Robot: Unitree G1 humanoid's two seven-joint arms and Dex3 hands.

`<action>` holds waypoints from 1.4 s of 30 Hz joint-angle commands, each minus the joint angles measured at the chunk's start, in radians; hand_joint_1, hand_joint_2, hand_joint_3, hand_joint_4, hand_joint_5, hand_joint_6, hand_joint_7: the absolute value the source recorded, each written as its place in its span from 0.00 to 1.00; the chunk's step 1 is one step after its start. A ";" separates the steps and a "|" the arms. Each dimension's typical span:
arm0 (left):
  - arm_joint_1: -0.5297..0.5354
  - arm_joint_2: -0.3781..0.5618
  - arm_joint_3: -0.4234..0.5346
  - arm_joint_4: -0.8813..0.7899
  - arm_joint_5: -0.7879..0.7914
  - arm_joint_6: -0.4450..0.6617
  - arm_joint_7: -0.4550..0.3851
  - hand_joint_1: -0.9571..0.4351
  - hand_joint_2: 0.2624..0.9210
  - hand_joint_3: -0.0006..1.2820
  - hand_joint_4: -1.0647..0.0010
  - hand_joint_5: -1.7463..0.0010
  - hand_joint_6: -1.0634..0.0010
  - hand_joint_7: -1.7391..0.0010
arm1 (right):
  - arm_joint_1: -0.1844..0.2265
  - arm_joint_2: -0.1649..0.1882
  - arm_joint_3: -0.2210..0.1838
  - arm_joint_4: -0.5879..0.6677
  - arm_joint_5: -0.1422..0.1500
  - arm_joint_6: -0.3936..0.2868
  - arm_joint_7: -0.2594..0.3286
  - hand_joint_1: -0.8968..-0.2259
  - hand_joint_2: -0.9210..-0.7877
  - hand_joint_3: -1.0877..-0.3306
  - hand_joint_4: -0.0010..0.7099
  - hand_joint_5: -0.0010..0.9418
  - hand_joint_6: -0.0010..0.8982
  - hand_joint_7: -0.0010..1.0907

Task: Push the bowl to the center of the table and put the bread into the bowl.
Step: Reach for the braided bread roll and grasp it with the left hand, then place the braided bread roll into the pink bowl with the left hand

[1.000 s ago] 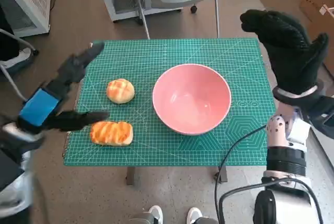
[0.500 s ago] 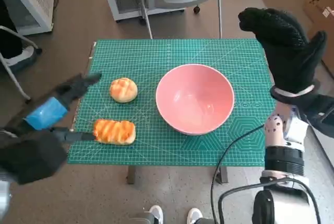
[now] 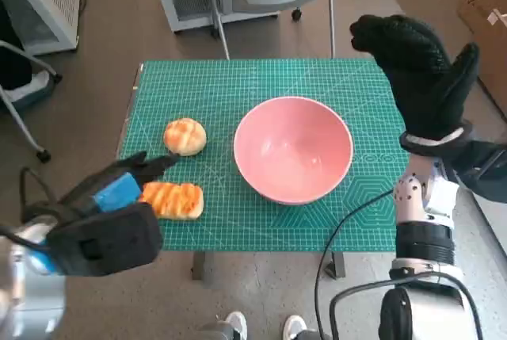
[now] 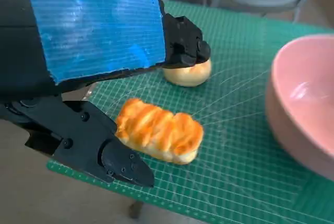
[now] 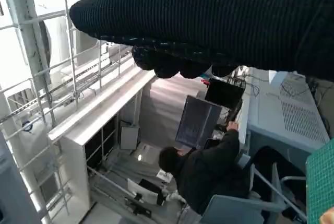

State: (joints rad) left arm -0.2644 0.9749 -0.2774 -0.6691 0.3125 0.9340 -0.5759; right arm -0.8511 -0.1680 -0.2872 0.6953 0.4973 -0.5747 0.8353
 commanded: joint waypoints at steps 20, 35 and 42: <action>-0.113 -0.182 -0.222 0.404 0.180 -0.099 0.046 0.66 0.76 0.01 0.77 0.99 0.59 0.98 | 0.008 0.008 0.006 0.011 0.012 0.015 0.031 0.37 0.00 0.53 0.51 0.00 0.49 0.00; -0.077 -0.196 -0.230 0.498 0.326 -0.244 0.072 0.70 0.81 0.22 0.41 0.22 0.30 0.52 | 0.029 0.005 0.000 -0.028 0.018 0.019 0.033 0.35 0.00 0.53 0.51 0.00 0.50 0.00; -0.052 -0.176 -0.128 0.367 0.296 -0.245 -0.001 0.69 0.81 0.24 0.42 0.19 0.33 0.46 | 0.029 0.005 -0.005 -0.020 0.018 0.008 0.038 0.35 0.00 0.52 0.51 0.00 0.50 0.00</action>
State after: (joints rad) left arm -0.3281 0.7783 -0.4624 -0.2304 0.6211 0.6935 -0.5478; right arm -0.8441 -0.1572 -0.2883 0.6680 0.5095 -0.5669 0.8643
